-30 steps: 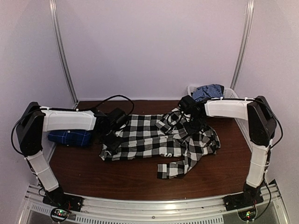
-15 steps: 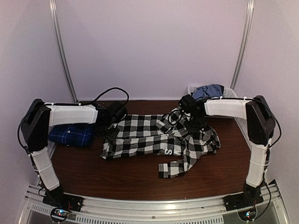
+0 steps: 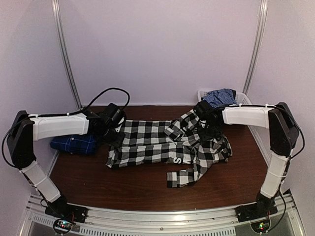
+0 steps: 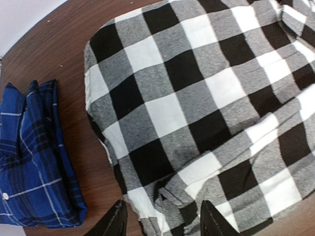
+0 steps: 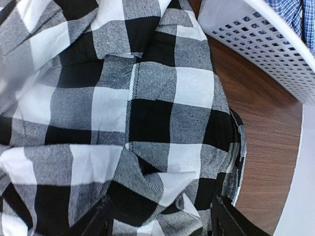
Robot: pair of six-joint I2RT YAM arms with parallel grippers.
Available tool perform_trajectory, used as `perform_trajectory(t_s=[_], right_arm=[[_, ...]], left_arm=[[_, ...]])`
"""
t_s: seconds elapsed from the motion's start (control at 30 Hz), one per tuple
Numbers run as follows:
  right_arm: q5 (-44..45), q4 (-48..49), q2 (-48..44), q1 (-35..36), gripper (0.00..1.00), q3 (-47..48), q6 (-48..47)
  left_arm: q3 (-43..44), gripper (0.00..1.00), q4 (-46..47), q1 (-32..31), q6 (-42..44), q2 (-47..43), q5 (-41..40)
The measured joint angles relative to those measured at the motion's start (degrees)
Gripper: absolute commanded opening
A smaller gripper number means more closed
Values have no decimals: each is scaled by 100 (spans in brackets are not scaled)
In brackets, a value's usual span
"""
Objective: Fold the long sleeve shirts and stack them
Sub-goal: Fold the flattened shirt at the center of the board, then smooth out the 1/3-folded shirt at the center of the board.
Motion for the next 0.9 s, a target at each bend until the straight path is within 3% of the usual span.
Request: perform_trajectory(t_s=[0.2,0.5,0.9], right_arm=[[-273,350,-1220,-140,73,-940,236],[-1115,968,-1834,-758,72,-2090,417],[-2002,1915,-1829,-992,71,-2916,564]], left_arm=[[-717,54,831,4,-208,-273,835],[-1220,48,1497,192,-321,50,1502],[-1276,0,1967,605,-323,422,1554]])
